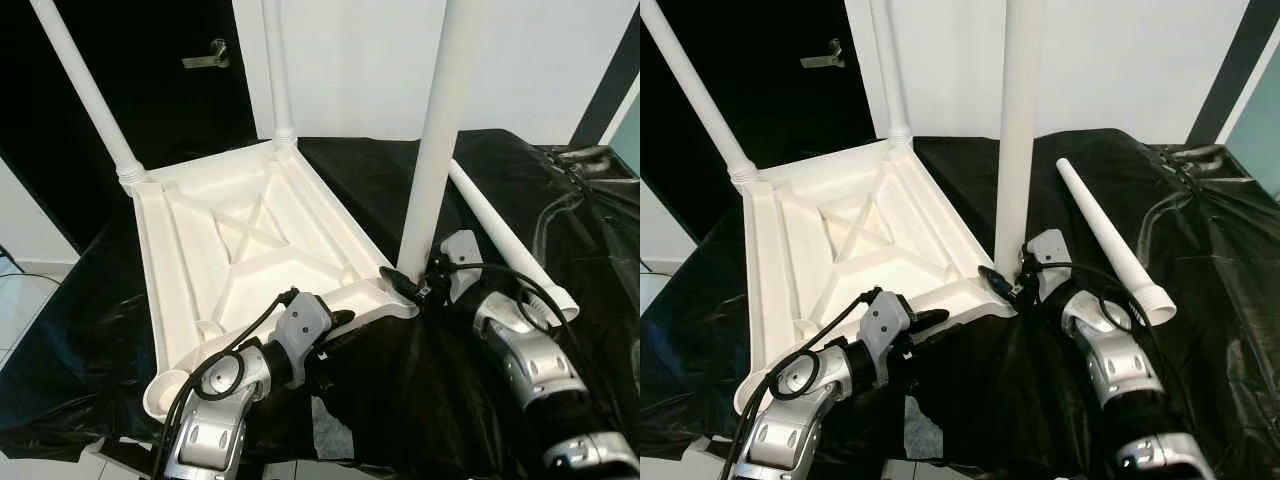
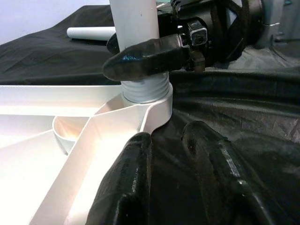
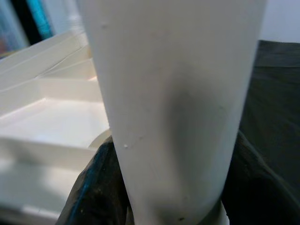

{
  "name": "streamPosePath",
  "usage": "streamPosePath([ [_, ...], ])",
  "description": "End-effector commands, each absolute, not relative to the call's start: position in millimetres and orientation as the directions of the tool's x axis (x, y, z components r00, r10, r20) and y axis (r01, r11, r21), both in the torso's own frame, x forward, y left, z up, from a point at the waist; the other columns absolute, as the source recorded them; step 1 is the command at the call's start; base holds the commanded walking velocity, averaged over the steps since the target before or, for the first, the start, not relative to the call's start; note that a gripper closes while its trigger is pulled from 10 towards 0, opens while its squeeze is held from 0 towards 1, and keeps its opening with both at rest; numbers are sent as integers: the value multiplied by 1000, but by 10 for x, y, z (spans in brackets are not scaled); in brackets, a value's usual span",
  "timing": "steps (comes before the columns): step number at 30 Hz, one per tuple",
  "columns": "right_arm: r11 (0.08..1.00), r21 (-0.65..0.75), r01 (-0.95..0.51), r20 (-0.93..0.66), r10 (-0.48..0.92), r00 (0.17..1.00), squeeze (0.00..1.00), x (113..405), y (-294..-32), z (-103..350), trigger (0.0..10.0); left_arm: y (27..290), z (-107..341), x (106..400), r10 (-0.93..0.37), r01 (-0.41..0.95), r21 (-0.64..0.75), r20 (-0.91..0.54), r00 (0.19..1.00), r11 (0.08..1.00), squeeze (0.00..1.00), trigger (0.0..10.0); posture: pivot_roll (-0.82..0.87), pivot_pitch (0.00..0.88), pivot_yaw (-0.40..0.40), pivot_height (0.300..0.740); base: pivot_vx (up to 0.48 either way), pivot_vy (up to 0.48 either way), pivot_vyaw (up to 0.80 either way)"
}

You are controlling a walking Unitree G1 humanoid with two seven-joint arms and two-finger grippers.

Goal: Building children table

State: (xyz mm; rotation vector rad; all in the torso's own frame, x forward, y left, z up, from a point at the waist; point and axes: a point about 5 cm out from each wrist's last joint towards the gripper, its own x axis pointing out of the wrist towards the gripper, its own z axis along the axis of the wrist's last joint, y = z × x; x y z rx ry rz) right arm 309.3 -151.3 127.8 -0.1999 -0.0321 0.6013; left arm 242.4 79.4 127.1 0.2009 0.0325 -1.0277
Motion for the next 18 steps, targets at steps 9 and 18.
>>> streamPosePath([
  [9,937,-142,-318,-64,312,948,0,2988,-1378,1100,10000,807,1250,2474,-791,798,155,-118,601,583,0,10000,33,0,29,740,0,0,0],
  [18,999,-45,-17,-46,15,999,0,2951,-1240,1116,10000,792,1263,2478,-790,797,150,-112,602,586,0,10000,32,0,33,740,0,0,0],
])
